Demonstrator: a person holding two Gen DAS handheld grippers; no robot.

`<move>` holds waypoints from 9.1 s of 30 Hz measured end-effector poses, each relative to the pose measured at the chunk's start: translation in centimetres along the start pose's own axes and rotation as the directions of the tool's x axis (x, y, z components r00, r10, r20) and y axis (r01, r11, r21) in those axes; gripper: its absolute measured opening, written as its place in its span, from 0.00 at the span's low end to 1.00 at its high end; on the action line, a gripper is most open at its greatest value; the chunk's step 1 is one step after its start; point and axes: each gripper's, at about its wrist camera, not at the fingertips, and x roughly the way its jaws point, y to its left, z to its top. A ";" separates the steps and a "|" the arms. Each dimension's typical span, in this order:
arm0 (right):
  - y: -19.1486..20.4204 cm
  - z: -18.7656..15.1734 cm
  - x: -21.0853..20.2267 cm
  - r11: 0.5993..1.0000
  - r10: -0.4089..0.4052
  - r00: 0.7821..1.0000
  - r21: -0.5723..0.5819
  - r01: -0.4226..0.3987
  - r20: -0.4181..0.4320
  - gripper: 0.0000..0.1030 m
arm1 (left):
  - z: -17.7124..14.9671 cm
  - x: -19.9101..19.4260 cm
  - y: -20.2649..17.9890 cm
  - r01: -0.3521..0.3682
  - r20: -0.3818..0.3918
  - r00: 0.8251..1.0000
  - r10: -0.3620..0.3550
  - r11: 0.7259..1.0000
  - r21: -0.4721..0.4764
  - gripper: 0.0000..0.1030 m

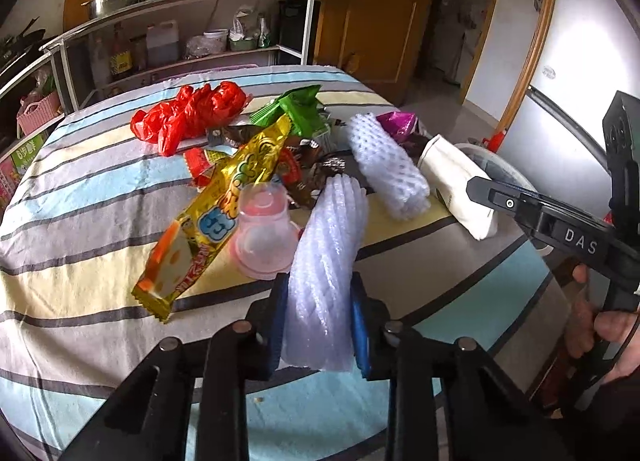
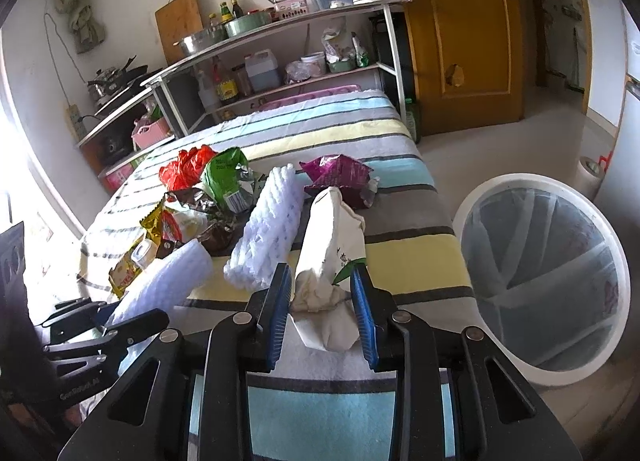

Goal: Collect trash
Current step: 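Grasp the white foam net with the left tool while the right tool grasps the white paper bag, then carry the foam net and paper bag in both tools over the mesh bin, then open both tools to drop the foam net and paper bag into the bin, then move both tools back over the trash on the table, then grasp the yellow snack wrapper with the left tool while the right tool grasps a white foam net, then carry the yellow wrapper and foam net in both tools over the bin, then open both tools to drop the wrapper and foam net into the bin, then move both tools back toward the red-lidded cup and magenta bag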

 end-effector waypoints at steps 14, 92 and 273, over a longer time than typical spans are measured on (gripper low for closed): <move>-1.0 -0.4 -3.0 0.998 0.048 0.997 0.028 -0.050 0.064 0.29 | 1.1 -1.6 -1.8 0.049 0.062 0.997 -0.050 0.999 0.017 0.27; -0.5 3.4 -2.7 0.997 -0.056 0.994 -0.040 0.060 0.099 0.50 | 5.9 -2.9 1.2 -0.043 0.166 0.985 0.051 0.998 -0.048 0.79; -1.6 5.3 2.9 0.999 -0.006 1.000 -0.046 0.007 0.016 0.54 | 6.1 0.7 3.9 -0.001 0.108 0.994 0.016 0.991 -0.134 0.82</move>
